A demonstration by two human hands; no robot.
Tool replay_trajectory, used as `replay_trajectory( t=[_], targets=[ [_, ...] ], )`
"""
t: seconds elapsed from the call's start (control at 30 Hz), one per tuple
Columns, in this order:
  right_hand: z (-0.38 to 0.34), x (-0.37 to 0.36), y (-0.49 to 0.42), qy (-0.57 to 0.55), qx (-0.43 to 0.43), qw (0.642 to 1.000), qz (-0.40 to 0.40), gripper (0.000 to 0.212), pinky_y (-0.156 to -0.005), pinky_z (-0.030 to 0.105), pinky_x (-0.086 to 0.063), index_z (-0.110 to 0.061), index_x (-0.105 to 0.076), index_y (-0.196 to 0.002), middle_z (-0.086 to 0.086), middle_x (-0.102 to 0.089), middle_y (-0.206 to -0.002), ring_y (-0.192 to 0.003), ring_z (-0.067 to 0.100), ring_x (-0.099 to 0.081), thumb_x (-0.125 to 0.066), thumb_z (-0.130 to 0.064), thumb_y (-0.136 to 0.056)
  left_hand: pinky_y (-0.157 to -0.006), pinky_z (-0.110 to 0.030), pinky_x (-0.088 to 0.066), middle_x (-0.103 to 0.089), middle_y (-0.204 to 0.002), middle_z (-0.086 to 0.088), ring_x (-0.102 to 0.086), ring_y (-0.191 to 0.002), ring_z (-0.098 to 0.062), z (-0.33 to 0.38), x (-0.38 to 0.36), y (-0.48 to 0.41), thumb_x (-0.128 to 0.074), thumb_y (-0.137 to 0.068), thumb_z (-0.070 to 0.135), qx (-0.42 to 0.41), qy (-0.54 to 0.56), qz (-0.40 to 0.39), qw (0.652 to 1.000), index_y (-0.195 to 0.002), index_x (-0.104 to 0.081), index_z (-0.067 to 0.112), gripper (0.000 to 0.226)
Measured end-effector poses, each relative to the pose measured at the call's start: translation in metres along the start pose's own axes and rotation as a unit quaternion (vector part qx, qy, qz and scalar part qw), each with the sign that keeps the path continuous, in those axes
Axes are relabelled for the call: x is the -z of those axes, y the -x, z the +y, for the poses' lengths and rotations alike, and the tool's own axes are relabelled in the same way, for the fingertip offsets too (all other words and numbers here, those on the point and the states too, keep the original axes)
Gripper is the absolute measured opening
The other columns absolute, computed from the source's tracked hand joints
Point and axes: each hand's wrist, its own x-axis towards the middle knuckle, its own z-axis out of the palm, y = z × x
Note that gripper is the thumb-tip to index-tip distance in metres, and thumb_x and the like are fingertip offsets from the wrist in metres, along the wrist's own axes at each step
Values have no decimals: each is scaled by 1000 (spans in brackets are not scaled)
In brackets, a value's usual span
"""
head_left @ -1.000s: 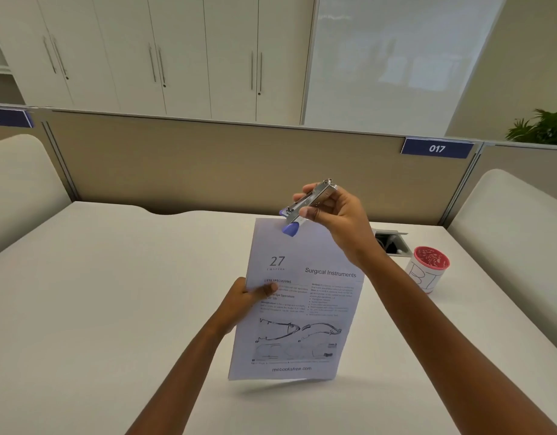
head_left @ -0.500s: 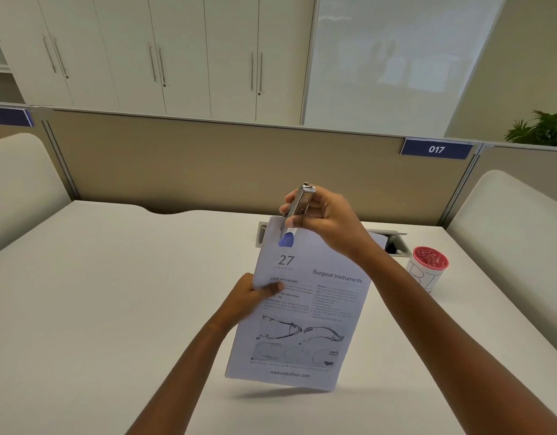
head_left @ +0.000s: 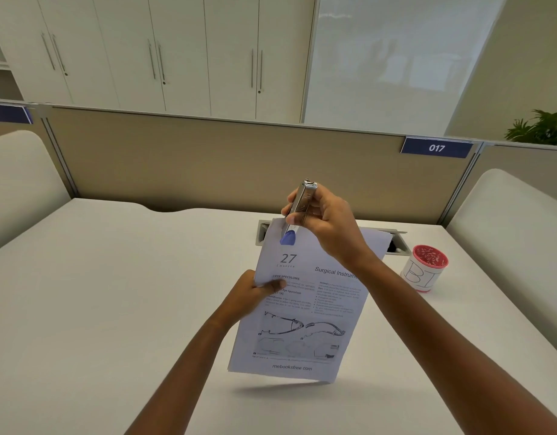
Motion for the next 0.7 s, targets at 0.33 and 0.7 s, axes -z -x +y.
replay_trajectory(
  t=[0.33,0.7],
  targets=[
    [1,12,-4,-70,-44,996,-28,26,-74,13,-54,-10,-53,-97,13,-65,-94,-80,10,-65,-64,3,-78,-62,-22,-56,-66,-91,2,-66,-73,-14,-1,4,1,-56,-68,36,15,2,-13,1000,-98,-56,27,32],
    [3,26,6,-154,-74,985,-16,24,-76,16,-55,-13,-52,-104,0,-68,-85,-76,3,-68,-54,2,-85,-60,-19,-55,-67,-89,3,-68,-66,-6,2,16,-1,-62,-79,28,23,-27,-43,998,-94,-59,28,16]
  ],
)
